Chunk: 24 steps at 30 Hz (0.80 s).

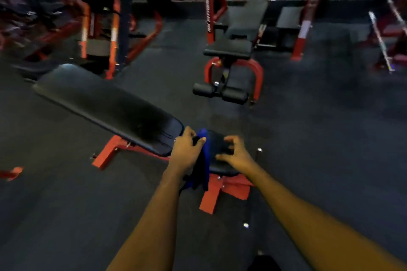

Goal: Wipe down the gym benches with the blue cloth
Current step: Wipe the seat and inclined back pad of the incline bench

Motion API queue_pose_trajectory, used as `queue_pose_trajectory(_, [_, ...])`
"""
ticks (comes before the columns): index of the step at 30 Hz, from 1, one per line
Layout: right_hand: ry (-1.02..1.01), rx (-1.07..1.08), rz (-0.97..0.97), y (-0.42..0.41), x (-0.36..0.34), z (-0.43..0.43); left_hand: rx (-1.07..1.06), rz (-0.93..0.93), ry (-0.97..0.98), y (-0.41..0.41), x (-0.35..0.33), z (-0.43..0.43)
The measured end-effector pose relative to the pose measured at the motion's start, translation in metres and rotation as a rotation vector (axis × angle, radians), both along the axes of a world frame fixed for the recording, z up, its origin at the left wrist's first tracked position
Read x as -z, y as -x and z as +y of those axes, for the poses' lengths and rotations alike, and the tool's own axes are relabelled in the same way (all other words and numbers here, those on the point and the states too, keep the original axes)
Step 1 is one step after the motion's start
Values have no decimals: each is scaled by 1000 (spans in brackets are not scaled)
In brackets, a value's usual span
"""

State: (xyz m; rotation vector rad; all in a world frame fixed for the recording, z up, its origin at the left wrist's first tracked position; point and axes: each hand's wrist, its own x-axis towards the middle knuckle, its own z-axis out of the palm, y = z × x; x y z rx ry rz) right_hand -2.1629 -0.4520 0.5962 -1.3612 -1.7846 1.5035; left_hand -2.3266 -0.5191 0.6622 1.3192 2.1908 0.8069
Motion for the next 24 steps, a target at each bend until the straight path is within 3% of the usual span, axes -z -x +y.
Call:
queue_pose_trajectory(2, [191,-168,52,8,9,-18,55,-9,-11,-1,12,17])
queue_pose_trajectory(4, [250,-173,149,27,23,-26,161,-41,-7,2,27,34])
queue_pose_trajectory(7, [210,157,261,49,52,-23,236,-295,11,15,44,50])
queue_pose_trajectory(9, [300,323,290,55,65,-13,225,-407,29,31,55,54])
queue_pose_trajectory(17, [496,464,201,57,134,-3,199,-146,153,94,157,36])
queue_pose_trajectory(21, [499,552,57,52,173,-10,211,-145,277,106,202,23])
queue_pose_trajectory(24, [386,607,-103,59,180,-15,231,-136,276,120,228,20])
